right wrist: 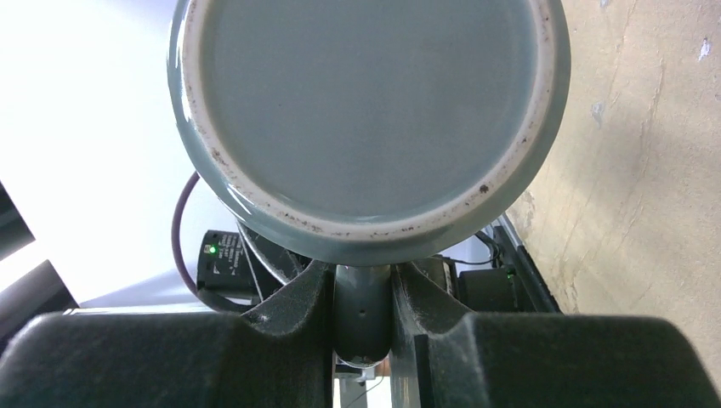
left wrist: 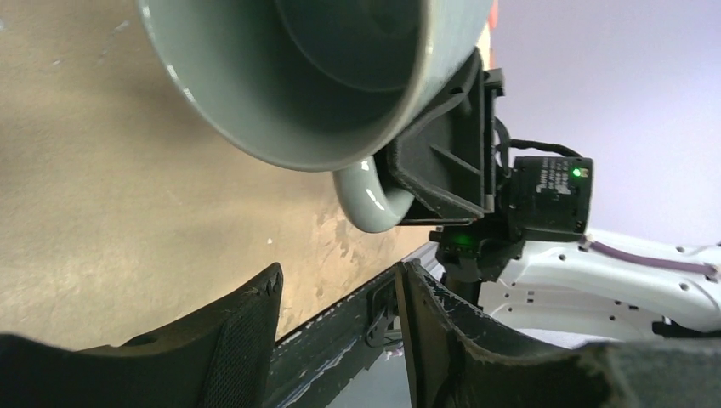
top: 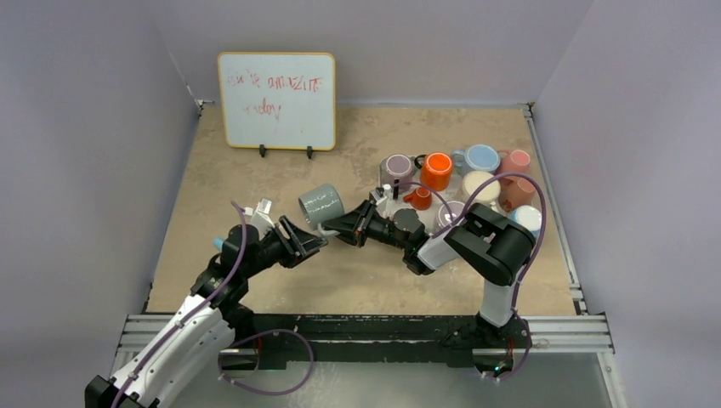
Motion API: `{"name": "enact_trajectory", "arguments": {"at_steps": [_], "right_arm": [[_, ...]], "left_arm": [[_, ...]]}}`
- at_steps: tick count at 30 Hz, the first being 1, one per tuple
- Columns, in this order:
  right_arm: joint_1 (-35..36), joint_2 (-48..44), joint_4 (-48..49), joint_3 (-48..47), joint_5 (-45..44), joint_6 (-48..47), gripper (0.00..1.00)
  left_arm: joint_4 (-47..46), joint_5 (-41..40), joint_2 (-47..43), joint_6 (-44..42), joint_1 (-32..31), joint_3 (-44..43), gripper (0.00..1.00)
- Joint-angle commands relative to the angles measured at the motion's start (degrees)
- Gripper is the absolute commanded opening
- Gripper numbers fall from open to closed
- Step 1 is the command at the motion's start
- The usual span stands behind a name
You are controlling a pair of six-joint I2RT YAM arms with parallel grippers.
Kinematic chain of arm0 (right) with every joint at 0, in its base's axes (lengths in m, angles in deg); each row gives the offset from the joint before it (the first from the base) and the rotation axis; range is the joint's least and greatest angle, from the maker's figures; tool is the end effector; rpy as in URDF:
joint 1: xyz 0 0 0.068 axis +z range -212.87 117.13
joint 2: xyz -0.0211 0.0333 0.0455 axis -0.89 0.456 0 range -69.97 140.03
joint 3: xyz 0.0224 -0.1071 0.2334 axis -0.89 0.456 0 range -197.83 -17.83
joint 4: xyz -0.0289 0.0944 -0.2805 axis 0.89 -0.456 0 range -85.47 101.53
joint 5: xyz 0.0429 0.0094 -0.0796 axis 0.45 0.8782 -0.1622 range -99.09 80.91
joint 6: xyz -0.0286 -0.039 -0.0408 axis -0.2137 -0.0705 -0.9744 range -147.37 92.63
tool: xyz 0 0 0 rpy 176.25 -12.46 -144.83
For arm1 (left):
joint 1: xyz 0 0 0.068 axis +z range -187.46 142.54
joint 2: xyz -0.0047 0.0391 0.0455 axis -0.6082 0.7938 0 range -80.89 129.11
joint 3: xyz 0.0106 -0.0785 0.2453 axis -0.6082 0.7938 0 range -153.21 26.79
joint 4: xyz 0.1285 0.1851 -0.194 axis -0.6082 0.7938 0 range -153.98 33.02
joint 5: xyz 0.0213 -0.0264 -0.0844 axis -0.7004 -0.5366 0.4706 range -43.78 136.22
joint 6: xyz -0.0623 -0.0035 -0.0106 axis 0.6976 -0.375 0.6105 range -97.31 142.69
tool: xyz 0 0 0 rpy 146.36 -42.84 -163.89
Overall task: Turn the mug right side up
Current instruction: Turn over the cup on the tray.
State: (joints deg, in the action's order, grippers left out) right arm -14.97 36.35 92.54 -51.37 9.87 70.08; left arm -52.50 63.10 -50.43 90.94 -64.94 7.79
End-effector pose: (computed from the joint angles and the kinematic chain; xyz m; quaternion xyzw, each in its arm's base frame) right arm 0.2227 0.2701 0.1165 0.1575 0.6384 0.7439 0.1191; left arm 0.1764 -0.1077 0.1950 -0.2112 0.8012 -0.4872 0.2758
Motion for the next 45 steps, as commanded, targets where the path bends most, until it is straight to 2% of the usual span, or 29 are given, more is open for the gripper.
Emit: {"name": "enact_trajectory", "arguments": {"at_steps": [1, 6, 15, 23, 30, 33, 37, 40, 41, 43, 45], "right_arm": [[0.39, -2.96, 12.85, -2.06, 0.16, -0.90, 0.00], [0.70, -3.43, 14.60, -1.89, 0.98, -0.97, 0.00], [1.39, -6.97, 16.01, -1.59, 1.67, -2.84, 0.00], [1.45, -11.58, 10.91, -2.00, 2.23, -6.83, 0.00], [1.90, -13.30, 8.87, -2.42, 4.90, -9.97, 0.00], [2.18, -12.99, 10.31, -2.27, 5.34, -10.06, 0.00], [2.91, -13.11, 10.06, -2.85, 6.66, -10.26, 0.00], [3.35, -13.98, 8.56, -2.82, 7.55, -11.61, 0.00], [3.50, -14.64, 7.68, -2.27, 7.53, -12.09, 0.00], [3.52, -15.84, 6.49, -1.26, 7.00, -12.87, 0.06], [3.52, -17.10, 5.40, 0.00, 6.31, -13.71, 0.12]], "left_arm": [[-12.60, 3.38, -1.57, 3.43, 0.16, 3.12, 0.51], [-21.59, 5.77, -1.75, 4.33, 0.15, 4.36, 0.52], [-22.57, 6.17, 1.28, 4.54, 0.18, 3.79, 0.52], [-22.90, 7.11, 1.77, 6.40, 0.21, 3.59, 0.51], [-29.36, 7.65, 1.58, 7.61, 0.15, 3.65, 0.51], [-30.33, 7.98, 1.92, 7.18, 0.15, 2.86, 0.47], [-33.54, 8.67, 3.26, 7.57, 0.15, 2.84, 0.36], [-35.78, 8.87, 3.84, 8.25, 0.16, 3.14, 0.22], [-36.76, 8.86, 3.79, 8.49, 0.15, 3.37, 0.14], [-37.36, 8.87, 3.45, 8.52, 0.15, 3.61, 0.03], [-36.50, 8.56, 2.52, 8.29, 0.16, 3.75, 0.00]]}}
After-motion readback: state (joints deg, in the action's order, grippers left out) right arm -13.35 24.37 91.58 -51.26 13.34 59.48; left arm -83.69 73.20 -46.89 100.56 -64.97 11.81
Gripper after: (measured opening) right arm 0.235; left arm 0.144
